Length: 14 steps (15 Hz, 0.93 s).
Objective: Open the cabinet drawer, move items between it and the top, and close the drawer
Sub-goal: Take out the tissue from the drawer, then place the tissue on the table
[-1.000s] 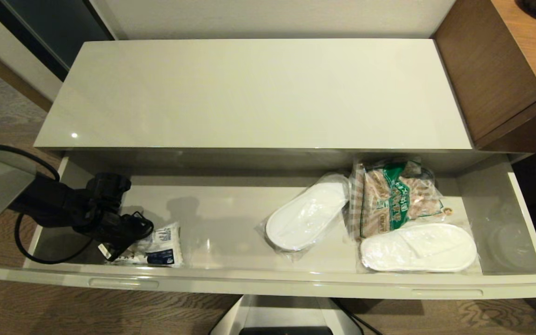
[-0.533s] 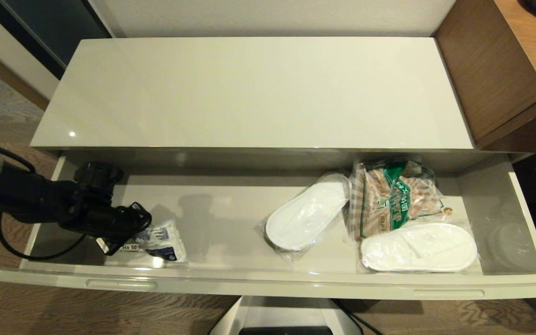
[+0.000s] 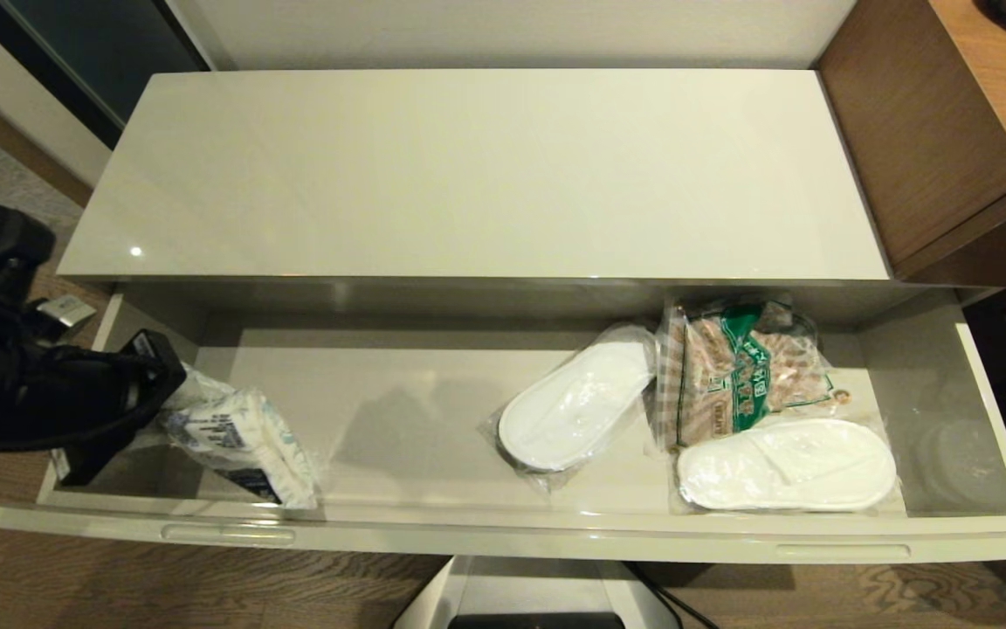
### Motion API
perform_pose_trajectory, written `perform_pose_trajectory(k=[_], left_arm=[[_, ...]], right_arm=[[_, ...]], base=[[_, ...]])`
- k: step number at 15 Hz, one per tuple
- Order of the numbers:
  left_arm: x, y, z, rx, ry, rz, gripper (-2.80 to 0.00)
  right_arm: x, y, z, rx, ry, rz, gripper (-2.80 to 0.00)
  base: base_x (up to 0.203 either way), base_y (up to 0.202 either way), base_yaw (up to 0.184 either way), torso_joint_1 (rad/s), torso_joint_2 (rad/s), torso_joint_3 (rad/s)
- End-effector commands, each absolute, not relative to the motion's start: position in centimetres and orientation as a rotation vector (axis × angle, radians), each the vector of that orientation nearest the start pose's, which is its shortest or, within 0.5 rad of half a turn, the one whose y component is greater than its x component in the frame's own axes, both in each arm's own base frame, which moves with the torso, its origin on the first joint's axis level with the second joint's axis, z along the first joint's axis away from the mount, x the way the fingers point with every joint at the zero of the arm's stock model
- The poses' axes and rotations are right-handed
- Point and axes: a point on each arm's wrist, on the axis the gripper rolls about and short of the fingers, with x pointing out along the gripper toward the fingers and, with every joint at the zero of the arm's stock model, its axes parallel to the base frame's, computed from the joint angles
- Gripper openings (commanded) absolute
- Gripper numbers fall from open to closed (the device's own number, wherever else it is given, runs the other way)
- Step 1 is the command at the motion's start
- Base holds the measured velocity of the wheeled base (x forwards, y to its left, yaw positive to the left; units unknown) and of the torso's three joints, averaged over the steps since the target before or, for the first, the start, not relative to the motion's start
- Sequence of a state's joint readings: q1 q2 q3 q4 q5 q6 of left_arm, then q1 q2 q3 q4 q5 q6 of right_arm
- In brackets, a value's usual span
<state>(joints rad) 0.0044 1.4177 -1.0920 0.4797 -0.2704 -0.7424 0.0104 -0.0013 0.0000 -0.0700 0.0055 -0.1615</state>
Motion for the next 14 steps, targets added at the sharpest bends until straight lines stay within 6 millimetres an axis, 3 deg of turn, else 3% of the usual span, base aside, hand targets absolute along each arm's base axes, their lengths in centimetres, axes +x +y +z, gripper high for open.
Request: perform_pose_trajectory(k=[1, 3, 7, 11, 14], left_arm=[[15.9, -1.1, 27.1, -0.786, 0.762, -0.036, -2.80], [13.9, -1.7, 27.8, -0.757, 0.763, -0.095, -2.80], [15.2, -1.8, 29.8, -0.732, 0.707, -0.119, -2.80], [20.6, -2.3, 33.1, -0.664, 0.633, -0.140, -2.80], [27.8, -3.0, 34.5, -0.600, 0.568, -0.134, -2.80]], right_arm=[[-2.4, 0.0, 8.2, -0.162, -0.082, 0.010, -2.80], [-2.4, 0.0, 8.2, -0.162, -0.082, 0.010, -2.80], [-2.4, 0.0, 8.2, -0.162, -0.082, 0.010, -2.80], [-2.4, 0.0, 8.2, -0.162, -0.081, 0.010, -2.80], [-2.4, 0.0, 8.2, -0.162, -0.082, 0.010, -2.80]], base=[[0.000, 0.000, 0.000, 0.000, 0.00, 0.000], [0.000, 0.000, 0.000, 0.000, 0.00, 0.000], [0.000, 0.000, 0.000, 0.000, 0.00, 0.000], [0.000, 0.000, 0.000, 0.000, 0.00, 0.000], [0.000, 0.000, 0.000, 0.000, 0.00, 0.000]])
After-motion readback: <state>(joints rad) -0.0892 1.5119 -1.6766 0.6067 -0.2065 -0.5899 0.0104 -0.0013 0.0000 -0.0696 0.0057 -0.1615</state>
